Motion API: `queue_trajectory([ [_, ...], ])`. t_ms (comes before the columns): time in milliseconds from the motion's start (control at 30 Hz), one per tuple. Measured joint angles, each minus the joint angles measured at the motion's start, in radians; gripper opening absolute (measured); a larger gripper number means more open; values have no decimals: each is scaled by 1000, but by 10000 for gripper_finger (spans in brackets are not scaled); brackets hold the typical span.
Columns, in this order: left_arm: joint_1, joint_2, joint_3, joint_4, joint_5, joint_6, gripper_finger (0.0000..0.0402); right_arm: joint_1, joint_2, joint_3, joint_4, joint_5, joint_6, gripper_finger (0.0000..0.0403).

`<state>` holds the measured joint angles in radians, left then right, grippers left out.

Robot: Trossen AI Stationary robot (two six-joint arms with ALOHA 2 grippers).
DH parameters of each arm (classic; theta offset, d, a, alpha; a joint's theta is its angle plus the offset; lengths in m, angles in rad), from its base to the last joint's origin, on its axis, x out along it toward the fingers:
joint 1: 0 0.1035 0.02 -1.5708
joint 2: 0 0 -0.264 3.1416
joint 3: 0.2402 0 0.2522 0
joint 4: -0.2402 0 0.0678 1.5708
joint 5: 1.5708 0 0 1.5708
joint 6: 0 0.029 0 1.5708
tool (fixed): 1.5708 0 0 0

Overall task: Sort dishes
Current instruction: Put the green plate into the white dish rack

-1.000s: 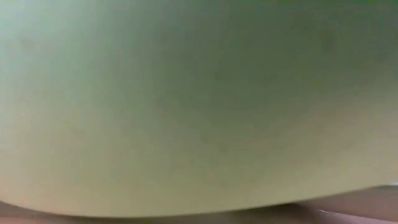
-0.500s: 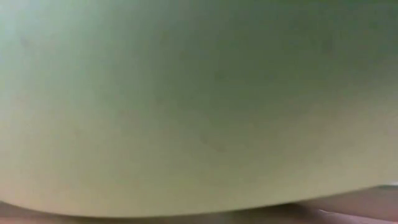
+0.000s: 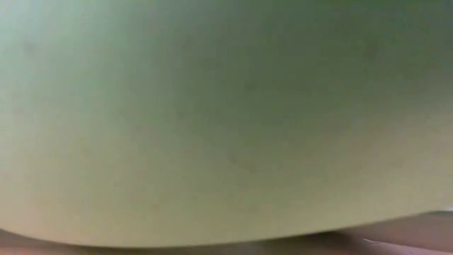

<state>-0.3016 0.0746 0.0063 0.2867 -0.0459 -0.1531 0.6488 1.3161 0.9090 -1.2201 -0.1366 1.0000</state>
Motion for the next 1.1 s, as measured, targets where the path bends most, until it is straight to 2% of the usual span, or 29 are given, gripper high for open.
queue_trajectory([
  [167,0,0,0,2,-44,12,128,-76,-2,139,40,43,-11,215],
  [267,0,0,0,3,-52,12,128,-131,-2,213,234,149,-8,215],
  [367,0,0,0,3,-82,12,128,-175,18,252,509,240,-117,215],
  [433,0,0,0,3,-106,12,128,-203,64,271,652,275,-189,215],
  [500,0,0,0,3,-120,12,128,-230,137,303,713,279,-247,215],
  [767,0,0,0,23,-123,11,128,-312,463,519,668,262,-328,215],
  [1100,0,0,0,20,-122,11,128,-379,692,710,621,153,-245,215],
])
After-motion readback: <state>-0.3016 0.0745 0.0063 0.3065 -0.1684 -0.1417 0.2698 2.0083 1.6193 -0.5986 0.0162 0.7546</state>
